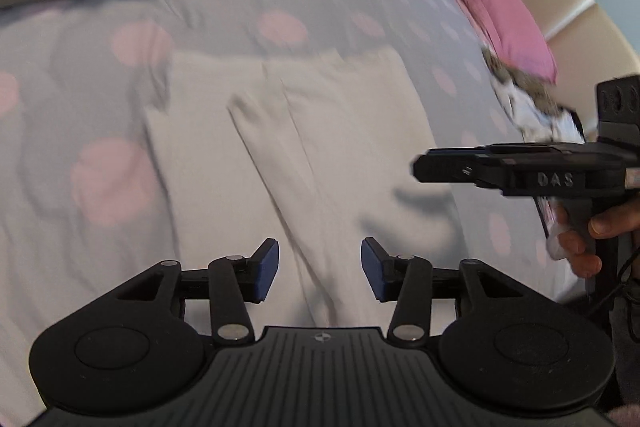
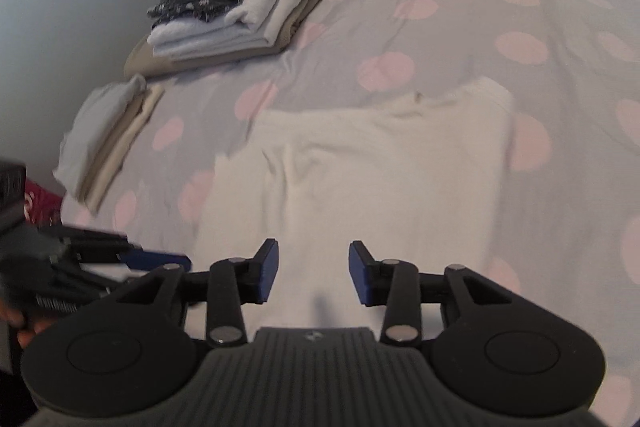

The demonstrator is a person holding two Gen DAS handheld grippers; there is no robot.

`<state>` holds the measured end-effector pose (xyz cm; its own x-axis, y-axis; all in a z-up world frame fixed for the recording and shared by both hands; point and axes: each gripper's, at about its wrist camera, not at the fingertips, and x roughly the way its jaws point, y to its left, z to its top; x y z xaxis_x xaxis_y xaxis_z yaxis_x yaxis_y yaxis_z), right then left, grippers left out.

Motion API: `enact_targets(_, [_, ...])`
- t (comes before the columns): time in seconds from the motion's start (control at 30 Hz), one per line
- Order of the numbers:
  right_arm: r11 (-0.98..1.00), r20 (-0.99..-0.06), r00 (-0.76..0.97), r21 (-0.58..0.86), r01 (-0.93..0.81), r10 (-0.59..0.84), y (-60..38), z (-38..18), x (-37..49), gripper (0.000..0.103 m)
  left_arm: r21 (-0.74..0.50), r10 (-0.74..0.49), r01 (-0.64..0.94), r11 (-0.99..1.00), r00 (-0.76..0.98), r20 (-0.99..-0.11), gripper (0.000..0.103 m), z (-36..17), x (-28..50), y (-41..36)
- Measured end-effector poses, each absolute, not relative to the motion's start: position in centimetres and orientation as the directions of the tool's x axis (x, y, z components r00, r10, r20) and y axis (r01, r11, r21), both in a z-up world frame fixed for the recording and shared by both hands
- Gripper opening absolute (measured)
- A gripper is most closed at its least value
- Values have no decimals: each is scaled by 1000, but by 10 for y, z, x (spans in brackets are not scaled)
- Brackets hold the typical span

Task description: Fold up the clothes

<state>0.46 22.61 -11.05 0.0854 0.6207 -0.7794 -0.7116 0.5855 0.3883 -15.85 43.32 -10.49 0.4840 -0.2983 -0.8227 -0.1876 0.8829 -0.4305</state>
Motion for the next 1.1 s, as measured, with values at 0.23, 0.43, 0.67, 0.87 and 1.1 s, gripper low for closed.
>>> enact_targets(0.23, [592, -786, 126, 339, -732, 606, 151, -128, -39, 58, -407, -289, -225, 885, 419, -861, 51, -125, -180, 409])
enact_targets(0.43, [594, -793, 131, 324, -736, 595, 97, -145, -73, 60, -384, -279, -260, 886, 363, -889, 52, -142, -198, 389])
enact_targets(0.67, [499, -827, 136, 190, -846, 546, 95, -158, -103, 60, -350, -253, -286, 892, 326, -911, 39, -156, -203, 377])
enact_targets(0.87, [472, -850, 135, 145, -869, 508, 95, -177, -116, 59, -366, -271, -224, 903, 365, -891, 10, -139, -203, 372])
enact_targets(1.1, [549, -814, 214, 148, -823, 540, 95, -179, -110, 50, -463, -294, -218, 859, 531, -795, 9, -103, -209, 389])
